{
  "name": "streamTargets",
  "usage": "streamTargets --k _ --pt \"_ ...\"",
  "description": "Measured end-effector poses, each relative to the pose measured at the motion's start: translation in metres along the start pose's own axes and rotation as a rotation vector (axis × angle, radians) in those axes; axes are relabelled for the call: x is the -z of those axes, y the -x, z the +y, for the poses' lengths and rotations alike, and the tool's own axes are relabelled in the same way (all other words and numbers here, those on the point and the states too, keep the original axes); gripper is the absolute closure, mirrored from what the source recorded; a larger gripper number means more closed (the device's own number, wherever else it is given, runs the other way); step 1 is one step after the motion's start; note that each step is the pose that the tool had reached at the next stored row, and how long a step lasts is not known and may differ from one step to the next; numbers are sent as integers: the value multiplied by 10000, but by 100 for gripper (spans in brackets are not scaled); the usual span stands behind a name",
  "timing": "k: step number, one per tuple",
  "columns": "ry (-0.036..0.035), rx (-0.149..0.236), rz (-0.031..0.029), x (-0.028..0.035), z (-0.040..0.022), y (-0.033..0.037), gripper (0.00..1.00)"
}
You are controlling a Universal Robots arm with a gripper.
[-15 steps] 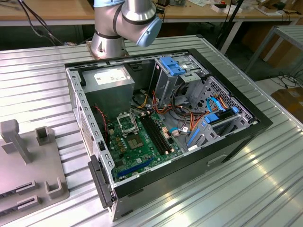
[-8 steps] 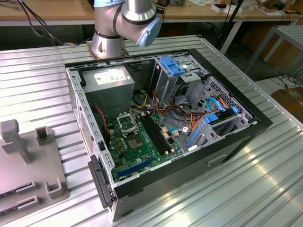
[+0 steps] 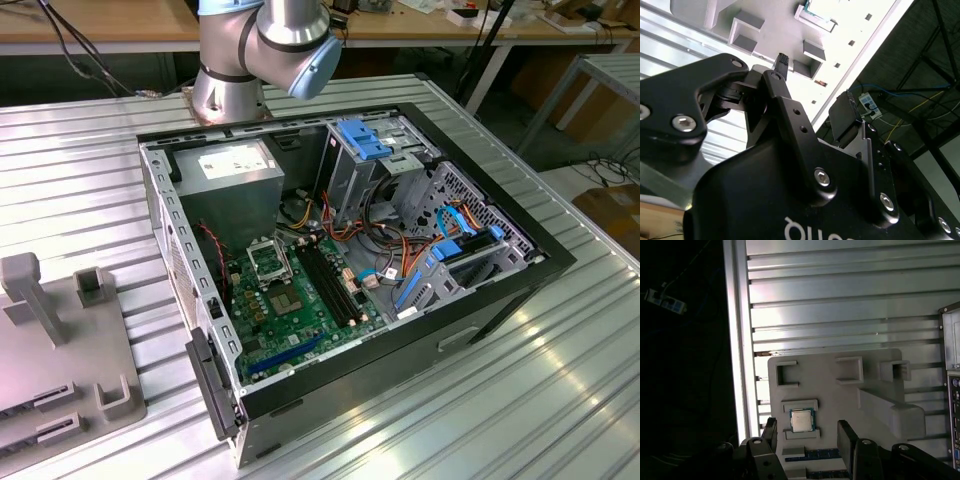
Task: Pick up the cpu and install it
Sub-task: 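Pick up the cpu and move it towards the insertion slot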
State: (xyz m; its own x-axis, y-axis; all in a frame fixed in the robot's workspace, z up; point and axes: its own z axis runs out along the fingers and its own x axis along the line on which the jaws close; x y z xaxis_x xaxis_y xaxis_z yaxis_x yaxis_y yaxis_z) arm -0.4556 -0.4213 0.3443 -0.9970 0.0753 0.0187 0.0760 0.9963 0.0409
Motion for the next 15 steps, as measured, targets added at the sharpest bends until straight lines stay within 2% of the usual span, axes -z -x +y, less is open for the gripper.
streamTargets --k 4,9,15 --pt "1 0 -1 -3 0 0 40" --pt "-1 0 -1 -49 -6 1 40" --pt "-2 0 0 -71 -9 1 40"
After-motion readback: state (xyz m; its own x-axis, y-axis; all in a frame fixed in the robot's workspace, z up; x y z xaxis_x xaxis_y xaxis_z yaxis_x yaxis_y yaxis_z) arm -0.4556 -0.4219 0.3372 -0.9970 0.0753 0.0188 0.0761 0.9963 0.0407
